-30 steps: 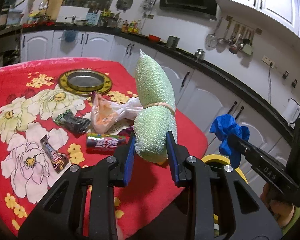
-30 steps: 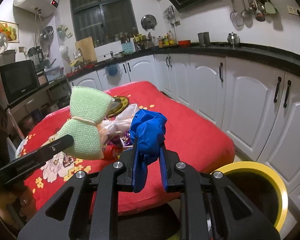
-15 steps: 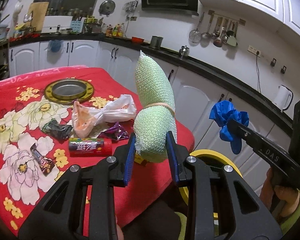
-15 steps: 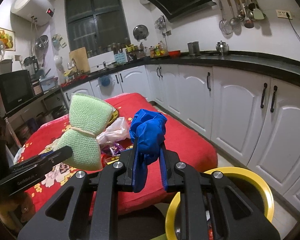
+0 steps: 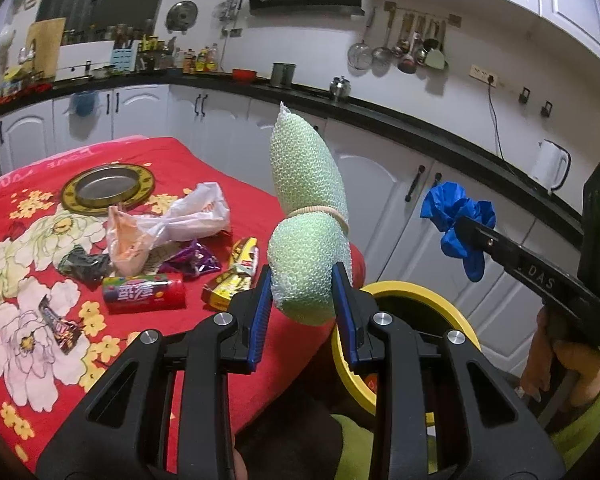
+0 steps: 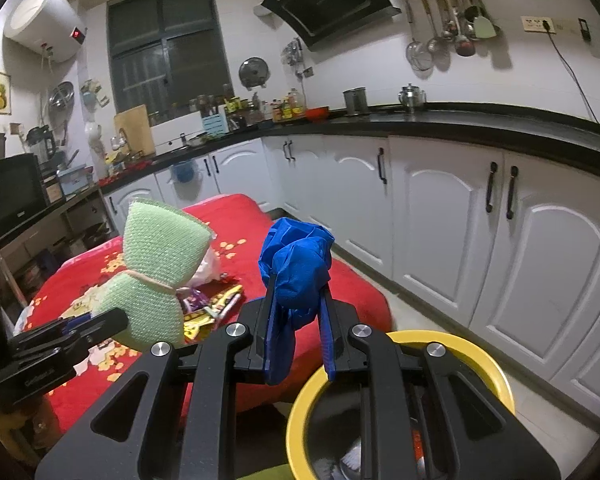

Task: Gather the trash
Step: 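Carry the blue glove and green scrubber over the yellow bin with both tools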

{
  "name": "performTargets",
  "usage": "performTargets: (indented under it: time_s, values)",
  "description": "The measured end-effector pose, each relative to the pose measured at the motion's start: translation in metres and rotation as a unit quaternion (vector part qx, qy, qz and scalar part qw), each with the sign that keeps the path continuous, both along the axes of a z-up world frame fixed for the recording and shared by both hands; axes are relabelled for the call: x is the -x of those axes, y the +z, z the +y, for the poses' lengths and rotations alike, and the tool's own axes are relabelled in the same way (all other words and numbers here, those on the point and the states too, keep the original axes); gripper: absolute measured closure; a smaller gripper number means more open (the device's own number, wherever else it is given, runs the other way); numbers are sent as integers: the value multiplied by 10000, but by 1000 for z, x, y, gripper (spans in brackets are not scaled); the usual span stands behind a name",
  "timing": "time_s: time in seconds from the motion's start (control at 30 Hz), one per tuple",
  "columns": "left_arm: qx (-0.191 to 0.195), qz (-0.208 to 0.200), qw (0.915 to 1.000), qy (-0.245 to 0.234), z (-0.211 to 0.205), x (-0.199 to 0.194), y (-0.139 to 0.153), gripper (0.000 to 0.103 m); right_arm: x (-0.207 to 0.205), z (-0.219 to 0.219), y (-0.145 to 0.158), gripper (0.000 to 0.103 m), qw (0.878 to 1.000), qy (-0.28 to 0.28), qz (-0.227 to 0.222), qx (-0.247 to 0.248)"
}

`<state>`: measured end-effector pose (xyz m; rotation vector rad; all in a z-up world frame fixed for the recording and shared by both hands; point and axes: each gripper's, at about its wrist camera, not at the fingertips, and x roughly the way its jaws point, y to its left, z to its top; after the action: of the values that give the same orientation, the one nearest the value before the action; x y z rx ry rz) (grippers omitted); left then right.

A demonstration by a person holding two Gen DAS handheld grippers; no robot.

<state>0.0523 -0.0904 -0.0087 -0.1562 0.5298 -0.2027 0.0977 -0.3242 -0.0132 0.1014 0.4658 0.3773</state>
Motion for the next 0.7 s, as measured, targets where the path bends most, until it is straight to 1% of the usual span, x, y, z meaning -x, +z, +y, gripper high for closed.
performTargets:
  time_s: [0.27, 0.43, 0.7]
  values:
    - [-164, 67, 9993, -317, -23, -3, -5, 80, 0, -21, -10, 86, 9996, -246, 147, 50]
    - [-270, 126, 9980, -551, -39, -7, -12, 80, 2, -34, -21, 86, 9987, -400, 292, 89]
    - [-378, 322, 9928, -1086, -71, -14, -28, 80, 1, -56, -39, 86, 9966, -612, 541, 82]
